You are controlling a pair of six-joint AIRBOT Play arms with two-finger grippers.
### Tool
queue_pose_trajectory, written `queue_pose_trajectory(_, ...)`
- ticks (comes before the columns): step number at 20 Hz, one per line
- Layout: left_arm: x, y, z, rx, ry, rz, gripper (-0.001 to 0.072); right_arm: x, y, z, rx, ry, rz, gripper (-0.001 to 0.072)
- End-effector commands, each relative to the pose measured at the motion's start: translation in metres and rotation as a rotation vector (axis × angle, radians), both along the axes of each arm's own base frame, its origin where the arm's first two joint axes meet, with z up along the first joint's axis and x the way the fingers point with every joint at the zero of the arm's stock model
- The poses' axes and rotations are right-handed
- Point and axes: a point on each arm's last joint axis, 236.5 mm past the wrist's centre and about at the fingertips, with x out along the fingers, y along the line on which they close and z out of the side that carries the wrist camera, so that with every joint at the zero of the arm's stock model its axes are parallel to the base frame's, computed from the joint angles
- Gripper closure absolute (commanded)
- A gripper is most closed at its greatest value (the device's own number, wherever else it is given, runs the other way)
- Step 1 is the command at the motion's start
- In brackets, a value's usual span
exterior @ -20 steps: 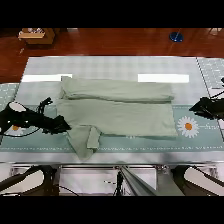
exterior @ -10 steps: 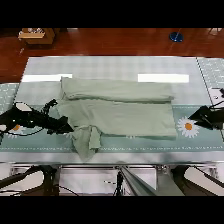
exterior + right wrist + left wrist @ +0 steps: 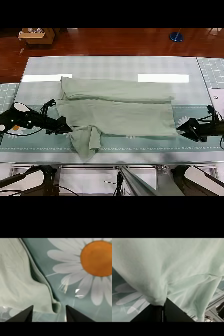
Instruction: Fold the shirts.
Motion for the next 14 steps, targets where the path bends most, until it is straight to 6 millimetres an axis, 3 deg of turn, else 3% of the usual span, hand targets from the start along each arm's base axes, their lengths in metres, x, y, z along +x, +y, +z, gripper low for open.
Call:
queue_pose_trajectory(1,0.000,0.000,0.000,-0.002,-0.003,-0.005,0.0686,0.002,0.013,-0.011,0.040,-0.015,-0.068,0.0224)
queue_pose_trajectory(4,0.000,0.000,0.000,-0.002,-0.004,-0.004,0.0686,-0.009,0.025,-0.019,0.067,0.015,-0.080,0.0245)
queue_pose_trajectory(5,0.000,0.000,0.000,-0.002,-0.004,-0.004,0.0686,-0.012,0.027,-0.021,0.074,0.023,-0.080,0.0365)
queue_pose_trajectory(7,0.000,0.000,0.000,-0.002,-0.004,-0.004,0.0686,-0.008,0.032,-0.016,0.101,0.008,-0.089,0.0692)
queue_pose_trajectory(9,0.003,0.000,0.003,-0.004,-0.012,-0.005,0.0686,0.010,0.044,0.002,0.180,-0.089,-0.078,0.0692)
queue_pose_trajectory(11,0.013,0.001,0.016,-0.008,-0.048,-0.017,0.0686,0.034,0.052,0.033,0.269,-0.202,-0.081,0.0692)
queue_pose_trajectory(14,0.050,0.004,0.068,0.002,-0.221,-0.035,0.0686,0.080,0.037,0.095,0.255,-0.430,-0.106,0.0692)
